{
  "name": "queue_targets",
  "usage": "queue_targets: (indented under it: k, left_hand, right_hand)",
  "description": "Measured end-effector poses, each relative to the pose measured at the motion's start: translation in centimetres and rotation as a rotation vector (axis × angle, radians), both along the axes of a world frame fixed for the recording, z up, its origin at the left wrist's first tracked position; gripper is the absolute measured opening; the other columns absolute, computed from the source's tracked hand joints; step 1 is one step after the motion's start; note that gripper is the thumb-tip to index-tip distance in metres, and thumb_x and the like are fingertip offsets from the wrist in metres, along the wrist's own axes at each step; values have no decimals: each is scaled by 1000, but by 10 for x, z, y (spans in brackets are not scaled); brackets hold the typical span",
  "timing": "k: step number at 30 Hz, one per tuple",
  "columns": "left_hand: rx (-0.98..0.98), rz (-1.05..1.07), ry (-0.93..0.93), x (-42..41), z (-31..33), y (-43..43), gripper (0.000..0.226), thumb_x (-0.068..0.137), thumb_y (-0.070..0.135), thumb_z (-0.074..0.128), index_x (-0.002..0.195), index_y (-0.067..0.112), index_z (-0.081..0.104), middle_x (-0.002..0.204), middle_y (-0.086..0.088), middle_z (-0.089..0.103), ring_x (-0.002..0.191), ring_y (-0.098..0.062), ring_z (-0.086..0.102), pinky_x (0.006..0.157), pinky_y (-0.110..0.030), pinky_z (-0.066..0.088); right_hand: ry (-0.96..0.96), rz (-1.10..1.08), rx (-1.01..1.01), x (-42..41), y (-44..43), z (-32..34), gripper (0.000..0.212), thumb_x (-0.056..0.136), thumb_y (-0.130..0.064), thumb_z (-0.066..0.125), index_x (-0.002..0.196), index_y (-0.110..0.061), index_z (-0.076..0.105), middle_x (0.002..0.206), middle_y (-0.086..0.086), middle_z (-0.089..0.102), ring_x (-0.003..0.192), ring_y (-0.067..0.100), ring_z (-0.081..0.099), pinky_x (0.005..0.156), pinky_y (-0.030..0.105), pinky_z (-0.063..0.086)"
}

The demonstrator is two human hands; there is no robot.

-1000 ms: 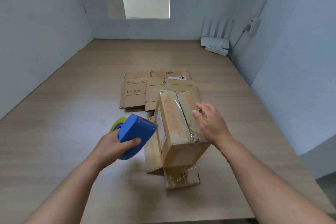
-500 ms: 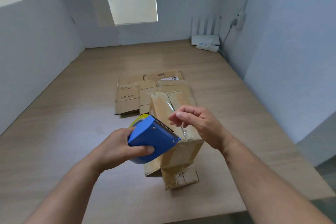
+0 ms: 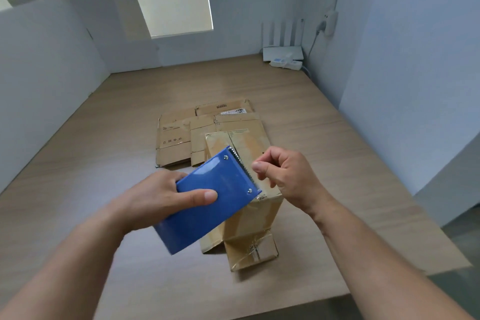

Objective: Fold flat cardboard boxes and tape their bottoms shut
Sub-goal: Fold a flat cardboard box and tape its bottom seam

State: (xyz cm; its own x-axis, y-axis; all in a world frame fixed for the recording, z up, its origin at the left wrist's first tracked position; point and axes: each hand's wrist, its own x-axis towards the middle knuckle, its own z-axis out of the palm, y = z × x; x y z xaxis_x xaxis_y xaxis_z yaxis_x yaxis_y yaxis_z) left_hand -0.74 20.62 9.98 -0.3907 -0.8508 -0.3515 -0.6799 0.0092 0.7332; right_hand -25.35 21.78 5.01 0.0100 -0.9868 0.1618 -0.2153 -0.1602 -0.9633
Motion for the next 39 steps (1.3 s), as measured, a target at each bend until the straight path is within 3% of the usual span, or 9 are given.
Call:
queue_targets:
  k: [6,9,13,20,25,30,32,35,39]
  left_hand:
    - [185,36,-282,35,19,3,87,35,81,64,89,12,69,77,-3,74,70,-22,72,71,-34,50]
    - [198,63,-394,17,9,-4,88,51,93,52,89,15,70,76,1,74,69,-17,72,74,-32,52]
    - [168,54,-535,-3,2,-19,78,56,87,43,84,19,70,74,4,73,68,-13,71,70,-27,50]
    - [193,23,-622,-7,-14,-31,77,54,88,44,83,22,70,82,4,71,77,-14,68,70,-28,44]
    - [260,40,-631,6,-22,-32,79,52,89,49,87,21,73,87,2,72,81,-16,69,81,-32,47]
    - [259,47,-593,12,-28,-30,85,48,94,50,88,22,71,89,2,71,82,-16,68,77,-31,46]
    - [254,48,-564,10,-30,-31,85,44,90,45,88,22,71,87,2,72,80,-16,69,73,-30,46]
    - [247,52,-532,11,-32,-31,86,43,90,45,87,21,71,83,2,72,77,-16,70,70,-29,45]
    - [234,48,-508,16,-37,-30,84,46,93,52,85,20,71,81,2,72,73,-15,70,66,-27,46]
  right_hand:
    - [-95,-224,238,-42,13,-38,20,86,-10,66,66,-11,62,54,-2,61,43,12,46,47,23,41]
    - [-189,-293,360,-42,11,-59,19,85,-10,65,66,-7,61,51,-3,57,42,12,43,48,28,40]
    - [-229,-364,440,-48,7,-75,17,85,-11,64,68,-6,61,50,-4,55,39,11,41,47,29,38]
    - [-193,-345,535,-44,5,-92,19,85,-12,62,67,-8,60,53,-1,54,44,12,44,49,29,41]
    - [-315,-167,679,-25,3,-92,20,86,-21,62,68,-12,59,57,-1,53,45,10,42,44,23,38]
    - [156,-314,763,-30,12,-91,39,82,-47,65,100,-20,43,100,2,56,86,21,59,52,27,46]
    - [309,-408,574,-26,16,-91,24,89,-41,57,89,-18,52,88,1,58,84,24,57,59,32,47]
    - [448,-434,294,0,13,-80,38,97,-42,41,65,-23,43,74,-2,49,81,23,49,60,34,32]
    - [498,-377,347,34,7,-82,40,97,-47,37,108,-12,54,107,4,53,106,23,46,85,36,42]
